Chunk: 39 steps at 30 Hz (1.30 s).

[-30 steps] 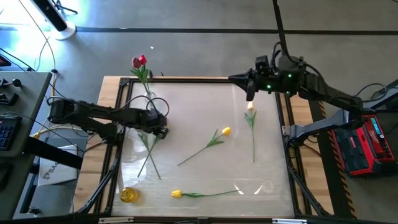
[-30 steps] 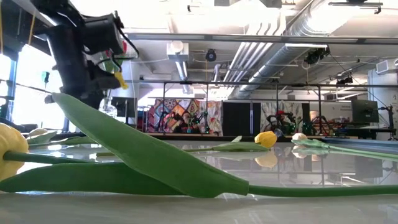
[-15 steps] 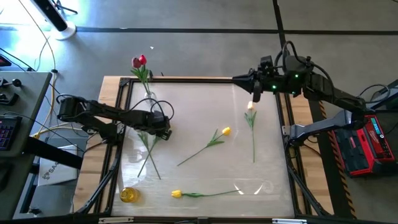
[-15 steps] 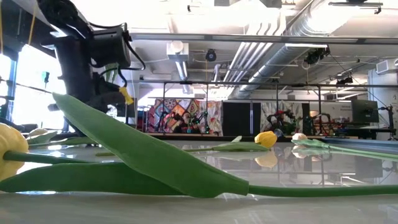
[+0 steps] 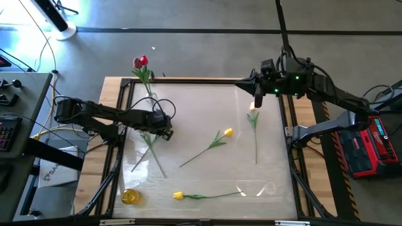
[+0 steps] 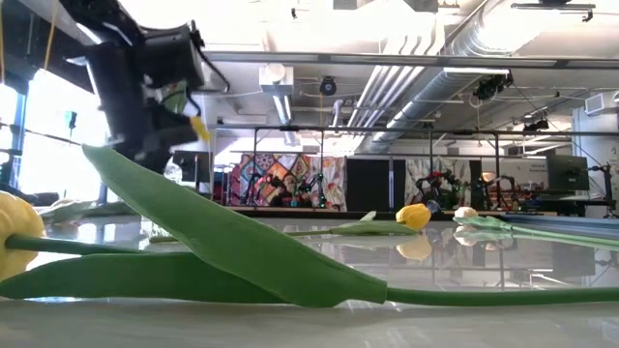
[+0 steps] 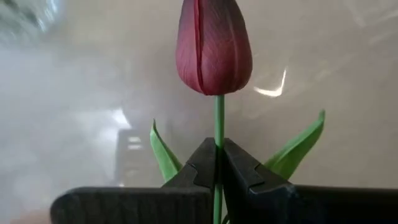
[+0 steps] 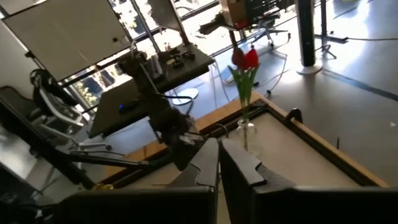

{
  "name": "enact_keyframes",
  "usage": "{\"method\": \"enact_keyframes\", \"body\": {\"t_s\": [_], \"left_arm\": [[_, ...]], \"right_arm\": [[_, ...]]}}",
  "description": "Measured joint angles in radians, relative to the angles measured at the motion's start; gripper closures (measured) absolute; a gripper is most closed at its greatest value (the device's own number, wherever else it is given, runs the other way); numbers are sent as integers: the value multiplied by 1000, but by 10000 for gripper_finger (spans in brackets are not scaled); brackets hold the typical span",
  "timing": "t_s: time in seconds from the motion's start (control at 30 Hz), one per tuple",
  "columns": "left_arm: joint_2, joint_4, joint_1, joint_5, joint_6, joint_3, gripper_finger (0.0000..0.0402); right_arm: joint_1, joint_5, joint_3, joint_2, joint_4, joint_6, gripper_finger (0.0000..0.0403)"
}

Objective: Sort flowers into vase by color
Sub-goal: Put the dark red flower into the transparent vase

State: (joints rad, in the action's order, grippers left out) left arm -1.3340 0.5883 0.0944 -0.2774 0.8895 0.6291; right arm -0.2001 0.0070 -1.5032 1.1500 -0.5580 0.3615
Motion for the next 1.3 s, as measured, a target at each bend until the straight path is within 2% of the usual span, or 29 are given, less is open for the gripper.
{"method": "enact_keyframes", "body": {"t_s": [0.4, 0.6, 1.03, 1.3], "left_arm": [[101, 52, 4, -87, -172, 201, 401], [137, 52, 3, -87, -235, 272, 401], [213, 42, 3, -72, -332, 342, 401], [283, -22, 3, -86, -372, 352, 401]], "right_arm": [[0, 9, 0, 0, 17, 0, 394], [0, 8, 0, 0, 21, 0, 394], [0, 8, 0, 1, 20, -3, 394], [0, 8, 0, 1, 20, -3, 394]]}}
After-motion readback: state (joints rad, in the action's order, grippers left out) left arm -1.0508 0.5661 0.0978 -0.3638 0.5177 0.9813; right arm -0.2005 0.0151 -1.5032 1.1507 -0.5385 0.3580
